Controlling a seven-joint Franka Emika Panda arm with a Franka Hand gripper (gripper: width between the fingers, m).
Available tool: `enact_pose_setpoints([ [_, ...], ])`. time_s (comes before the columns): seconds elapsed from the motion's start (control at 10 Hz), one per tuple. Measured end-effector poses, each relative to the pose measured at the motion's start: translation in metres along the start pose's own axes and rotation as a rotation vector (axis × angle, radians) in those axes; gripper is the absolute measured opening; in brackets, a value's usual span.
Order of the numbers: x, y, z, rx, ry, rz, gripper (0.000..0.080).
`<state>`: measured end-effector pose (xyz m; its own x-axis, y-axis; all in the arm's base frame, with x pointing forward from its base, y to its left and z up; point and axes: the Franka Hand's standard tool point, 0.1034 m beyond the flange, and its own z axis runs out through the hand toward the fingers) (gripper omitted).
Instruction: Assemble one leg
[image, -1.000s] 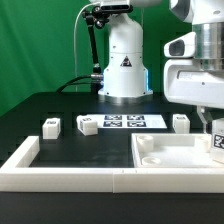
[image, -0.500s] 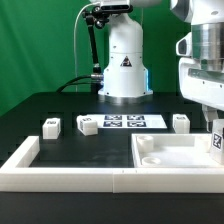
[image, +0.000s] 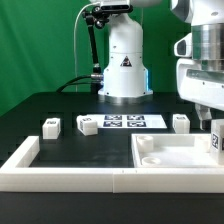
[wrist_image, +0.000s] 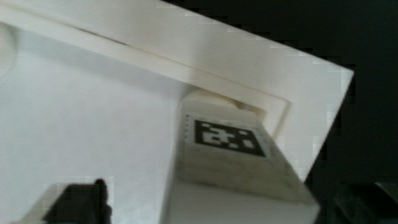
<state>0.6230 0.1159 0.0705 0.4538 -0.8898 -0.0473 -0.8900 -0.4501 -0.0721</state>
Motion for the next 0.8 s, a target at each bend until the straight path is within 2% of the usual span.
enact_pose_setpoints([
  [0.8, -0.0039, -0.0013, 0.0011, -0.001, -0.001, -0.676, 0.0649],
])
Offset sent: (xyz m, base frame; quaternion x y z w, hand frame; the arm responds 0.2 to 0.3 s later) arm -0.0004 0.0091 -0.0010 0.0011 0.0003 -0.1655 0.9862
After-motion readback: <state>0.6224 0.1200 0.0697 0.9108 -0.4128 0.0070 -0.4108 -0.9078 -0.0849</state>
